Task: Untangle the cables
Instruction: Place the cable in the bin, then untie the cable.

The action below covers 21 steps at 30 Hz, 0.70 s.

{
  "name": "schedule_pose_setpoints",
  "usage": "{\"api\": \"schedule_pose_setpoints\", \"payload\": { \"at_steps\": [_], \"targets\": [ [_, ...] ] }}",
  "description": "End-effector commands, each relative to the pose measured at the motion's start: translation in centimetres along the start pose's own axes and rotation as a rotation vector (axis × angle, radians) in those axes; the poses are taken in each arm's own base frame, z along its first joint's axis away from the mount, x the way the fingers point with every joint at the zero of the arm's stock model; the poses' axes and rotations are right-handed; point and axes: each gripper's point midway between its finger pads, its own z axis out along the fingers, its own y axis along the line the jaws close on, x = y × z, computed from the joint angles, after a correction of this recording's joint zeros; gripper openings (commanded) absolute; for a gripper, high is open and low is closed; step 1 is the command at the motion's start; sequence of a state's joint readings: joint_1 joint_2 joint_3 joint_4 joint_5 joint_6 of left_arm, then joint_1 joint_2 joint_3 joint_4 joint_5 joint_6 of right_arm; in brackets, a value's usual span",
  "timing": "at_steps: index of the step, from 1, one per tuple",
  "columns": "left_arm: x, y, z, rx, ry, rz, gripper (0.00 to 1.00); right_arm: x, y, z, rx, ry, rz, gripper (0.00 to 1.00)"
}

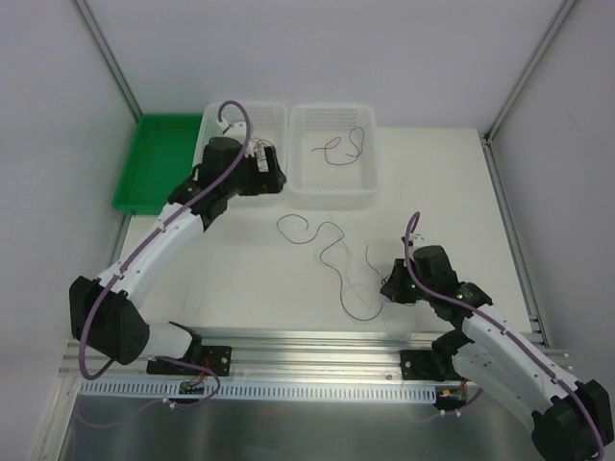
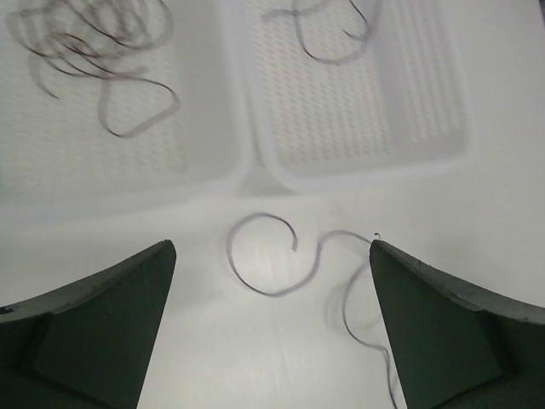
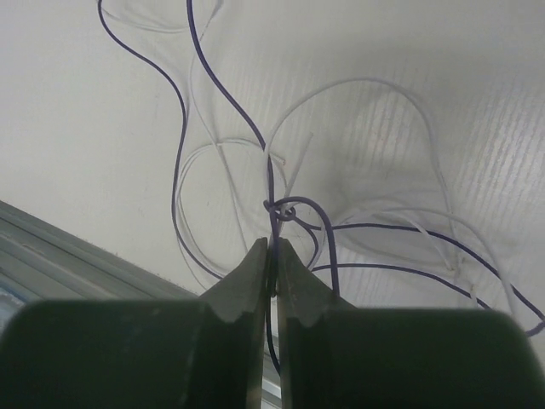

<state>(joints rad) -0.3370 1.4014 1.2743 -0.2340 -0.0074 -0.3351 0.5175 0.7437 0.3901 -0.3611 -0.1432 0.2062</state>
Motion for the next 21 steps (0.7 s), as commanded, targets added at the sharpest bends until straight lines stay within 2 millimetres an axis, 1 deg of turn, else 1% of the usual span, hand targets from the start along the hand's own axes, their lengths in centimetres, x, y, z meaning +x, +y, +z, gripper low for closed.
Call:
{"api": "schedule_pose_setpoints", "payload": {
  "at_steps": [1, 2, 4, 5, 6, 8, 9, 11, 12, 13, 14, 15, 16, 17, 18, 19, 20, 21],
  "targets": [
    [7.7, -4.6, -1.0, 0.125, 0.166, -0.058, 0.99, -2.4, 1.0, -1.6, -0.009, -0.079, -0.014, 0.08],
    [11.0, -5.8, -1.5, 0.141, 0.231, -0.039, 0.99, -2.7, 1.1, -2.0, -0.01, -0.095, -0.018, 0.08],
    [13.5, -6.8, -2.1, 0.143, 0.273, -0.052, 0.99, -3.0, 1.0, -2.5, 0.009, -0.107, -0.026, 0.08],
    [15.6, -7.5, -2.4, 0.133, 0.303, -0.055, 0.99, -3.2, 0.9, -2.6, 0.015, -0.112, -0.028, 0.08],
    [16.8, -8.1, -2.3, 0.128, 0.318, -0.047, 0.99, -3.4, 0.9, -2.8, 0.017, -0.12, -0.026, 0.08],
    [18.3, -9.0, -2.3, 0.108, 0.335, -0.063, 0.98, -3.5, 1.0, -2.9, 0.012, -0.124, -0.024, 0.08],
    [19.9, -9.8, -2.1, 0.104, 0.364, -0.047, 0.98, -3.7, 1.3, -3.0, 0.004, -0.134, -0.021, 0.08],
    [20.7, -11.0, -1.8, 0.101, 0.383, -0.072, 0.92, -3.7, 1.4, -3.0, -0.005, -0.136, -0.016, 0.08],
    [22.0, -11.4, -1.5, 0.083, 0.404, -0.059, 0.9, -3.6, 1.5, -3.0, -0.007, -0.138, -0.013, 0.08],
    [22.0, -12.1, -1.2, 0.079, 0.401, -0.075, 0.87, -3.5, 1.4, -2.9, -0.005, -0.134, -0.009, 0.08],
    [22.9, -12.1, -0.7, 0.056, 0.415, -0.072, 0.83, -3.5, 1.5, -2.9, -0.009, -0.139, -0.009, 0.08],
    [23.3, -12.5, -0.6, 0.05, 0.416, -0.071, 0.81, -3.5, 1.5, -2.8, -0.013, -0.14, -0.008, 0.08],
    [23.2, -13.2, -0.3, 0.047, 0.412, -0.087, 0.81, -3.3, 1.5, -2.7, -0.015, -0.137, -0.005, 0.08],
    [24.1, -13.2, 0.3, 0.029, 0.428, -0.081, 0.79, -3.4, 1.7, -2.6, -0.022, -0.142, -0.007, 0.08],
    [24.6, -13.6, 0.5, 0.028, 0.436, -0.078, 0.79, -3.2, 1.8, -2.6, -0.029, -0.138, -0.006, 0.08],
    [24.5, -14.2, 0.8, 0.03, 0.437, -0.092, 0.79, -3.2, 1.8, -2.5, -0.03, -0.135, -0.006, 0.08],
    [24.9, -14.4, 1.1, 0.025, 0.446, -0.098, 0.79, -3.2, 1.8, -2.5, -0.032, -0.136, -0.006, 0.08],
    [25.8, -14.3, 1.7, 0.007, 0.462, -0.097, 0.78, -3.1, 1.9, -2.5, -0.036, -0.137, -0.012, 0.08]
  ]
}}
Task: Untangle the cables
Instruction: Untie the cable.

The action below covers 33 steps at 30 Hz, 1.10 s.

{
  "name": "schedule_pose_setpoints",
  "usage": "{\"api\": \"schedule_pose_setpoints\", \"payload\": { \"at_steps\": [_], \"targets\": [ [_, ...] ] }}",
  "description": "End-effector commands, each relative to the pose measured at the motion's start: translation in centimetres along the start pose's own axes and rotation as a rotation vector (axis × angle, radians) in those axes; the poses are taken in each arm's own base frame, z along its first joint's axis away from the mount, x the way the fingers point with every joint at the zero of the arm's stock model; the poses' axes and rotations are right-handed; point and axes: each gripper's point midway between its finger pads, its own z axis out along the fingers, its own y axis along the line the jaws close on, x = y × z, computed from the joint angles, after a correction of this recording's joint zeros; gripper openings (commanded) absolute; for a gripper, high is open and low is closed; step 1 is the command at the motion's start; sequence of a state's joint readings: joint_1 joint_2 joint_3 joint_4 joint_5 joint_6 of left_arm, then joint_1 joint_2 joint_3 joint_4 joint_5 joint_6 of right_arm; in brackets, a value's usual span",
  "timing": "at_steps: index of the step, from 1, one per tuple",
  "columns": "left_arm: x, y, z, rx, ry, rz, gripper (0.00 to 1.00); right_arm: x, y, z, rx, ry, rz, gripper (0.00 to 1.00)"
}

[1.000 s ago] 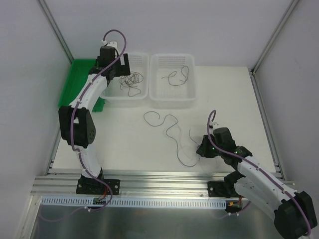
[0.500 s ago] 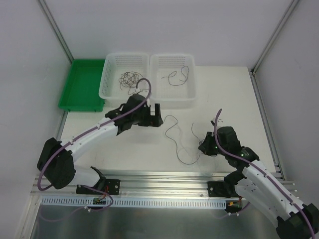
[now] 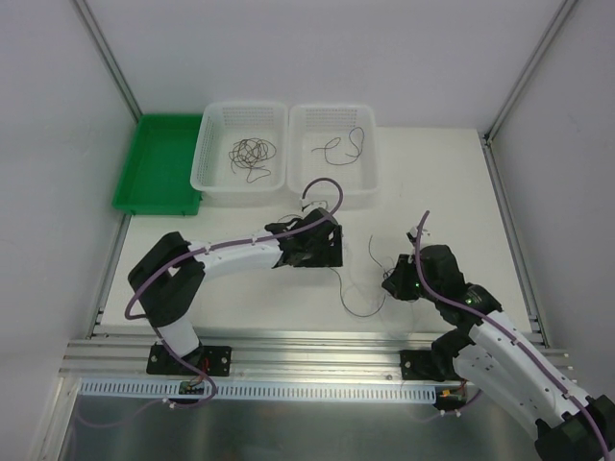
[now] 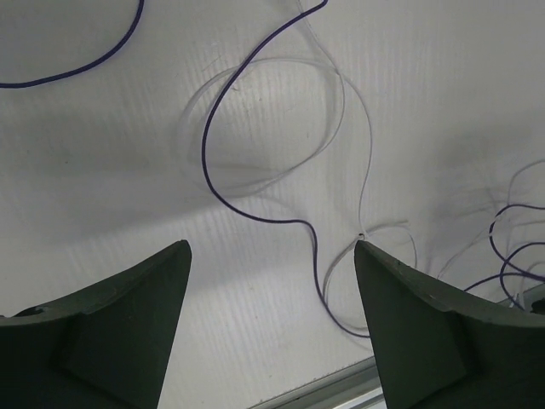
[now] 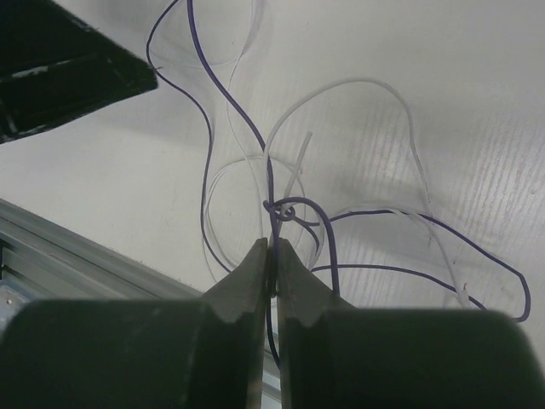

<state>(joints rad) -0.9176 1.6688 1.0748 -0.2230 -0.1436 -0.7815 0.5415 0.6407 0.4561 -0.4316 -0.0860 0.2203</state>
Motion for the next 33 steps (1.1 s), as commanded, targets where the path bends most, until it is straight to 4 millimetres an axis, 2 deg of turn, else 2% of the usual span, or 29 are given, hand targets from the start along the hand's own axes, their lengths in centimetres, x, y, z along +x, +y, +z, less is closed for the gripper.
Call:
{"api": "schedule_pose_setpoints", "payload": {
  "at_steps": [1, 5, 7, 11, 19, 21, 23, 24, 25, 26, 27, 28, 29, 30, 31, 32, 33],
  "targets": [
    [-1.6, -2.0, 1.0, -0.005, -0.053, -0.086, 0.77, -0.7, 0.8, -0.1, -0.029, -0.031, 0.001, 0.08],
    [-1.3, -2.0, 2.7, -0.043, -0.05, -0.104, 0.69, -0.5, 1.1, 0.1, -0.043, -0.03, -0.003, 0.08],
    [-0.6, -1.6, 3.9, -0.072, -0.031, -0.105, 0.64, -0.3, 1.2, 0.1, -0.049, -0.028, -0.004, 0.08],
    [0.3, -0.2, 4.9, -0.125, -0.016, -0.109, 0.54, -0.1, 1.3, 0.1, -0.055, -0.026, -0.007, 0.08],
    [1.5, 2.3, 5.7, -0.209, -0.004, -0.073, 0.12, -0.2, 1.2, 0.1, -0.05, -0.027, -0.018, 0.08],
    [1.6, 3.1, 5.3, -0.222, -0.001, -0.056, 0.0, -0.3, 0.6, -0.1, -0.017, -0.032, -0.025, 0.08],
    [0.8, 4.0, 4.1, -0.236, -0.027, -0.043, 0.0, -0.3, -0.3, -0.6, 0.032, -0.033, -0.041, 0.08],
    [1.3, 5.5, 3.6, -0.265, -0.021, -0.023, 0.0, -0.9, -1.4, -0.8, 0.1, -0.062, -0.045, 0.08],
    [0.9, 6.8, 3.1, -0.289, -0.032, -0.031, 0.0, -1.1, -2.0, -1.0, 0.135, -0.07, -0.048, 0.08],
    [-0.2, 7.3, 1.6, -0.29, -0.073, -0.037, 0.0, -1.1, -2.7, -1.6, 0.176, -0.07, -0.046, 0.07],
    [0.6, 9.4, 1.0, -0.328, -0.066, -0.033, 0.0, -1.7, -3.7, -1.9, 0.235, -0.096, -0.044, 0.07],
    [0.1, 11.0, 0.4, -0.351, -0.08, -0.057, 0.0, -1.9, -4.1, -2.2, 0.263, -0.103, -0.041, 0.07],
    [-0.8, 11.7, -1.1, -0.347, -0.116, -0.081, 0.0, -1.9, -4.5, -2.4, 0.286, -0.102, -0.043, 0.07],
    [0.4, 13.8, -1.7, -0.38, -0.1, -0.088, 0.0, -2.5, -4.4, -2.6, 0.292, -0.117, -0.045, 0.07],
    [0.6, 14.7, -2.3, -0.386, -0.107, -0.106, 0.0, -2.9, -4.1, -2.6, 0.284, -0.124, -0.046, 0.07],
    [-0.2, 15.7, -3.5, -0.382, -0.142, -0.144, 0.0, -3.2, -3.7, -2.6, 0.27, -0.131, -0.05, 0.07],
    [1.1, 17.2, -3.8, -0.402, -0.129, -0.151, 0.0, -3.2, -3.1, -2.4, 0.239, -0.115, -0.061, 0.08]
  ]
}}
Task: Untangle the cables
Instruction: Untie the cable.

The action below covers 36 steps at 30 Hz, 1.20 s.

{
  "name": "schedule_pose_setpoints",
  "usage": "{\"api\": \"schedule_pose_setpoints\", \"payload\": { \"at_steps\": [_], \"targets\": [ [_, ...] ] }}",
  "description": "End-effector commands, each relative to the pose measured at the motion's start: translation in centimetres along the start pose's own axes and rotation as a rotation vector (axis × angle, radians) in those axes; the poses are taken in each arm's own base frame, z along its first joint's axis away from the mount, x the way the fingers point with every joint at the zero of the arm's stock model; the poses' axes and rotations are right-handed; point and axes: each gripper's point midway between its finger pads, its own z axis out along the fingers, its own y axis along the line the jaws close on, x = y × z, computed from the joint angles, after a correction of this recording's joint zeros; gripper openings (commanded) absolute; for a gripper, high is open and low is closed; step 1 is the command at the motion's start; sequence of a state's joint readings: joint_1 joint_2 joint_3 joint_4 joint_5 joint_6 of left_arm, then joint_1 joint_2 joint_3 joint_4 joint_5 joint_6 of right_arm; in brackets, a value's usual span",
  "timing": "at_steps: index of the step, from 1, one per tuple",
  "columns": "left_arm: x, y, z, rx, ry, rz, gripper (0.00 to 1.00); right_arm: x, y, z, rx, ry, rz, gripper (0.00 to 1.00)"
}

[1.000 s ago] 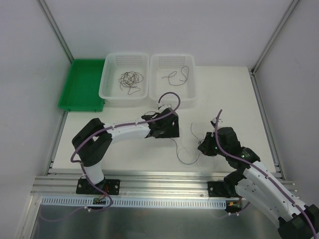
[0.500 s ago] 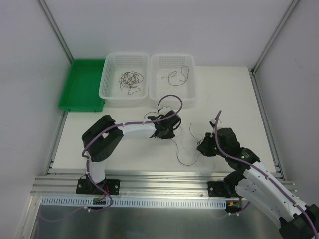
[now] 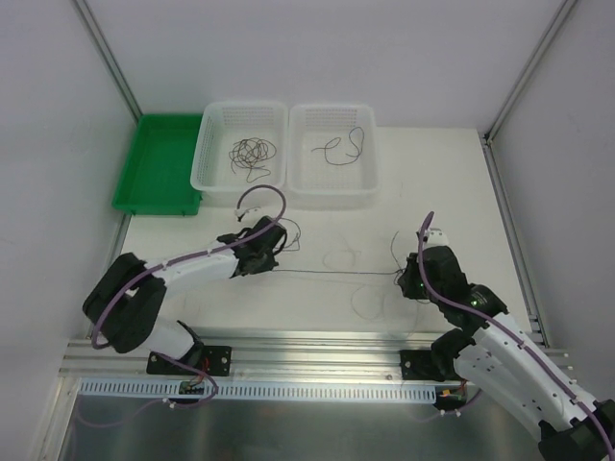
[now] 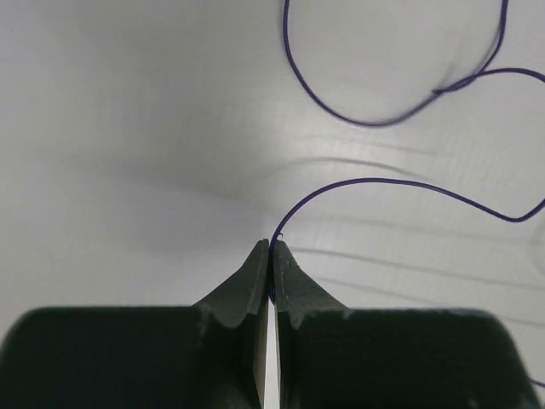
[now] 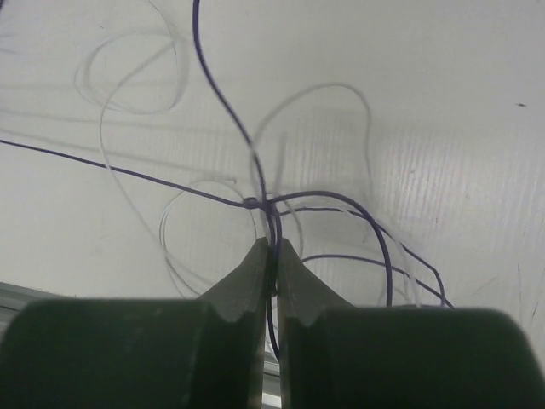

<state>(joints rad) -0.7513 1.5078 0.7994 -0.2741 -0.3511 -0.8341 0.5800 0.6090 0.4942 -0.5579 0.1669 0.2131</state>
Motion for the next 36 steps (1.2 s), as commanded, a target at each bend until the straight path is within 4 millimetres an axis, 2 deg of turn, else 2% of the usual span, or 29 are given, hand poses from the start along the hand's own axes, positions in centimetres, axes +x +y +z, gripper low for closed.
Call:
{"api": "schedule_pose_setpoints", "payload": {
  "at_steps": [1, 2, 3, 5, 6, 9, 10, 11, 13, 14, 15, 16, 18, 19, 21, 23, 24, 25, 26, 27, 28, 30, 31, 32, 33, 34, 36],
  "targets": [
    [-0.1, 4.7, -1.4, -0.06, -0.048, -0.022, 0.0, -3.3, 1.0, -0.9, -0.018, -0.079, -0.018, 0.08],
    [-0.4, 5.0, -2.1, -0.04, -0.067, -0.042, 0.0, -3.5, 1.7, -0.8, -0.048, -0.078, -0.027, 0.08],
    [0.8, 5.8, -2.0, -0.045, -0.048, -0.042, 0.0, -3.4, 2.7, -0.7, -0.099, -0.057, -0.047, 0.08],
    [1.7, 5.9, -2.4, -0.008, -0.027, -0.054, 0.0, -4.4, 4.1, -0.9, -0.154, -0.069, -0.058, 0.09],
    [3.4, 5.6, -2.5, 0.032, 0.038, -0.056, 0.02, -4.6, 4.8, -1.0, -0.186, -0.063, -0.062, 0.09],
    [6.2, 4.1, -3.3, 0.11, 0.131, -0.006, 0.16, -5.0, 6.0, -0.9, -0.231, -0.045, -0.081, 0.11],
    [7.0, 3.6, -3.6, 0.133, 0.145, 0.026, 0.2, -4.8, 5.9, -0.6, -0.222, -0.024, -0.086, 0.17],
    [7.4, 3.1, -4.0, 0.154, 0.15, 0.043, 0.31, -5.0, 5.9, -0.6, -0.214, -0.02, -0.089, 0.19],
    [8.3, 1.4, -5.4, 0.229, 0.16, 0.082, 0.45, -4.5, 5.6, -0.2, -0.191, 0.01, -0.092, 0.21],
    [8.2, 0.9, -5.9, 0.253, 0.15, 0.102, 0.54, -4.7, 5.0, -0.1, -0.156, -0.001, -0.091, 0.21],
    [7.5, -0.1, -6.7, 0.293, 0.126, 0.139, 0.68, -4.6, 4.6, 0.0, -0.138, 0.001, -0.091, 0.24],
    [7.2, -0.7, -7.3, 0.323, 0.114, 0.16, 0.77, -4.4, 4.4, 0.0, -0.126, 0.007, -0.093, 0.27],
    [5.2, -2.6, -9.2, 0.405, 0.056, 0.196, 0.9, -4.7, 3.3, -0.2, -0.072, -0.012, -0.087, 0.32],
    [4.5, -3.2, -9.9, 0.427, 0.033, 0.208, 0.93, -4.4, 2.7, -0.4, -0.044, -0.005, -0.086, 0.34],
    [2.3, -5.0, -11.5, 0.473, -0.024, 0.229, 0.94, -4.5, 2.1, -0.7, -0.019, -0.024, -0.083, 0.35],
    [1.4, -6.2, -11.6, 0.475, -0.03, 0.243, 0.94, -4.1, 1.8, -0.7, -0.012, -0.017, -0.079, 0.35],
    [0.2, -7.7, -12.5, 0.503, -0.049, 0.243, 0.94, -3.7, 1.5, -0.6, -0.006, -0.015, -0.07, 0.36],
    [0.4, -8.4, -11.8, 0.491, -0.02, 0.253, 0.94, -3.5, 1.5, -0.6, -0.009, -0.013, -0.066, 0.35],
    [0.3, -9.2, -11.8, 0.497, -0.007, 0.25, 0.94, -3.2, 1.5, -0.5, -0.01, -0.011, -0.06, 0.35],
    [-0.6, -10.7, -12.4, 0.517, -0.019, 0.245, 0.94, -3.1, 1.5, -0.5, -0.016, -0.015, -0.051, 0.36],
    [-0.1, -11.2, -10.9, 0.482, 0.009, 0.26, 0.93, -2.7, 1.4, -0.3, -0.016, -0.012, -0.047, 0.36],
    [-0.9, -13.1, -10.5, 0.481, 0.006, 0.259, 0.9, -2.4, 1.4, -0.2, -0.019, -0.012, -0.033, 0.37],
    [-0.1, -13.6, -8.7, 0.443, 0.042, 0.277, 0.88, -2.2, 1.5, 0.0, -0.028, -0.016, -0.023, 0.37],
    [-0.7, -14.9, -8.5, 0.451, 0.035, 0.278, 0.83, -2.1, 1.5, 0.1, -0.033, -0.016, -0.019, 0.38],
    [-0.4, -15.5, -8.0, 0.445, 0.046, 0.287, 0.82, -2.0, 1.8, 0.2, -0.047, -0.012, -0.016, 0.41],
    [0.4, -15.7, -6.1, 0.405, 0.071, 0.301, 0.8, -2.0, 2.1, 0.4, -0.059, -0.013, -0.011, 0.43],
    [0.3, -16.9, -5.3, 0.392, 0.066, 0.302, 0.76, -1.7, 2.3, 0.6, -0.072, -0.001, -0.008, 0.48]
  ]
}}
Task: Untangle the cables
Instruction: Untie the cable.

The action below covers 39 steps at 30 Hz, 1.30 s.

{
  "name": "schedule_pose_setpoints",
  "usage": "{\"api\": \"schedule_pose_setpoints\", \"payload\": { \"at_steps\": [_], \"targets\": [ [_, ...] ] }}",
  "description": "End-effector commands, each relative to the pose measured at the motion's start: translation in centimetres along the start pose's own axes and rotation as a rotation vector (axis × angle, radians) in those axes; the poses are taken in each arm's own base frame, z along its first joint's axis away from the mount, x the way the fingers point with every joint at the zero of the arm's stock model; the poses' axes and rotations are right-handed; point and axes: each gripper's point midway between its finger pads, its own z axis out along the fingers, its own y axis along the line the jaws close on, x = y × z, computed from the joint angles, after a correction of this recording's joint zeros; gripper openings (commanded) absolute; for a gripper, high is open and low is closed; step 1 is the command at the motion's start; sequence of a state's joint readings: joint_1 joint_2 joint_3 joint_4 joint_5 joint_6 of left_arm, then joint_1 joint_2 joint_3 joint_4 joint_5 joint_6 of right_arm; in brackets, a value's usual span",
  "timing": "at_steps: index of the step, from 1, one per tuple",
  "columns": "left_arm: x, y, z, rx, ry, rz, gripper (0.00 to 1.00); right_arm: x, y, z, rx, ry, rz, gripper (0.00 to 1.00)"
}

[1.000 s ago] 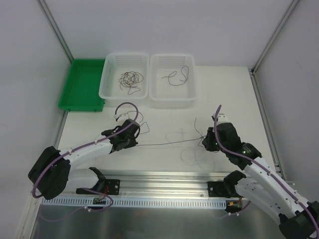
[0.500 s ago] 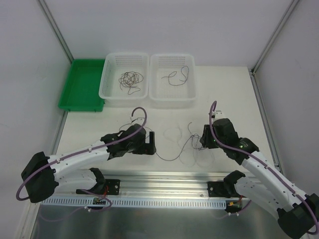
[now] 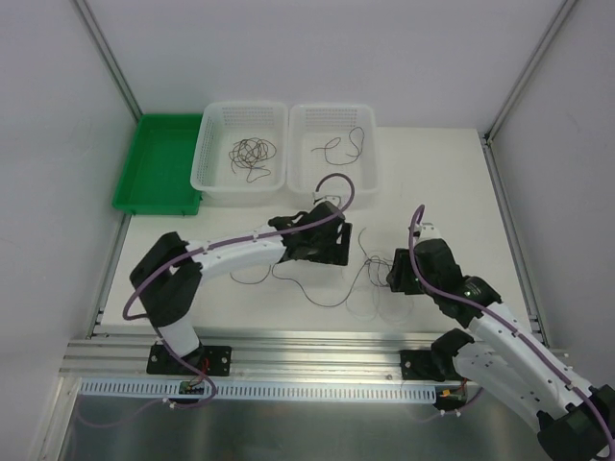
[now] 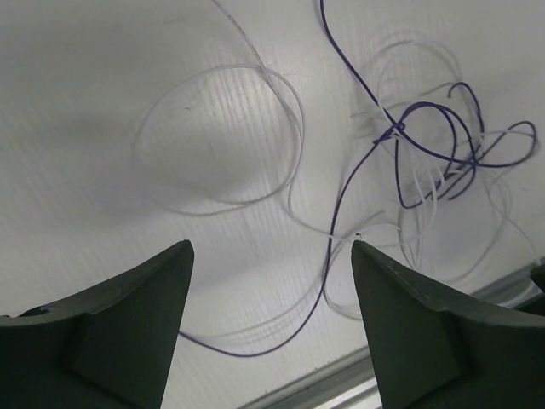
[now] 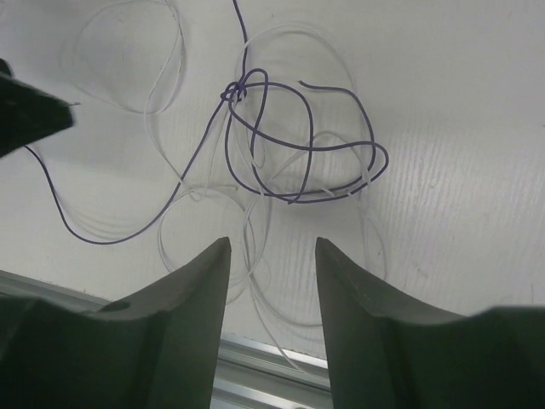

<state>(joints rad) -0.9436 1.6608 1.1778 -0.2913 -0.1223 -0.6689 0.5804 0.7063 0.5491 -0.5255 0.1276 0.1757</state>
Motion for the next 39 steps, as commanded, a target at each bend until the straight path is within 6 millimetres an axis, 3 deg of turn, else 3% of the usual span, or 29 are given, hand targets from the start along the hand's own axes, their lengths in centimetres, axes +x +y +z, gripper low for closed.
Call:
{"api": "schedule_pose_setpoints", "payload": {
  "at_steps": [1, 5, 12, 16, 17, 18, 24, 25, 28, 29, 31, 32, 34, 36, 38, 39],
  "targets": [
    [0.5, -0.4, 2.7, -0.055, 0.028, 0.039, 0.75, -0.6, 1.1, 0.4, -0.048, -0.031, 0.03, 0.5],
    [0.7, -0.5, 5.2, -0.094, 0.042, 0.047, 0.7, 0.0, 1.4, 1.2, -0.069, -0.022, 0.034, 0.62],
    [1.6, -0.6, 8.1, -0.138, 0.058, 0.081, 0.51, 0.6, 2.2, 3.1, -0.101, -0.006, 0.063, 0.63],
    [2.1, 0.1, 8.7, -0.167, 0.067, 0.087, 0.2, 0.8, 3.2, 4.3, -0.132, 0.006, 0.088, 0.62],
    [2.6, 0.7, 8.7, -0.181, 0.074, 0.089, 0.06, 0.8, 3.3, 4.6, -0.134, 0.008, 0.092, 0.62],
    [2.6, 1.0, 8.5, -0.192, 0.068, 0.09, 0.0, 0.5, 3.6, 4.9, -0.141, -0.005, 0.093, 0.61],
    [1.9, 2.4, 5.7, -0.216, 0.017, 0.109, 0.0, 0.9, 2.9, 7.8, -0.061, 0.017, 0.107, 0.55],
    [1.1, 2.2, 4.6, -0.208, -0.015, 0.108, 0.0, 1.1, 2.8, 8.1, -0.048, 0.023, 0.108, 0.53],
    [0.0, 2.8, 2.2, -0.211, -0.062, 0.128, 0.0, 1.9, 1.4, 9.2, 0.035, 0.048, 0.103, 0.35],
    [-0.1, 3.7, 1.5, -0.235, -0.073, 0.145, 0.0, 2.2, 1.0, 9.5, 0.059, 0.06, 0.101, 0.21],
    [-1.3, 4.1, -0.5, -0.23, -0.117, 0.138, 0.0, 2.5, 0.6, 9.4, 0.074, 0.072, 0.098, 0.1],
    [-1.5, 5.4, -1.1, -0.258, -0.123, 0.141, 0.0, 2.6, 0.6, 9.2, 0.078, 0.075, 0.094, 0.04],
    [-2.5, 6.5, -3.1, -0.269, -0.153, 0.131, 0.0, 2.1, 0.3, 8.3, 0.085, 0.066, 0.079, 0.01],
    [-3.4, 9.2, -4.3, -0.325, -0.17, 0.118, 0.0, 1.3, -0.3, 6.8, 0.104, 0.039, 0.051, 0.01],
    [-4.5, 11.2, -6.6, -0.355, -0.2, 0.11, 0.0, -0.4, -0.6, 5.4, 0.127, -0.01, 0.027, 0.01],
    [-5.9, 12.9, -8.3, -0.375, -0.243, 0.069, 0.0, -0.3, -1.2, 4.5, 0.15, 0.002, 0.008, 0.01]
  ]
}}
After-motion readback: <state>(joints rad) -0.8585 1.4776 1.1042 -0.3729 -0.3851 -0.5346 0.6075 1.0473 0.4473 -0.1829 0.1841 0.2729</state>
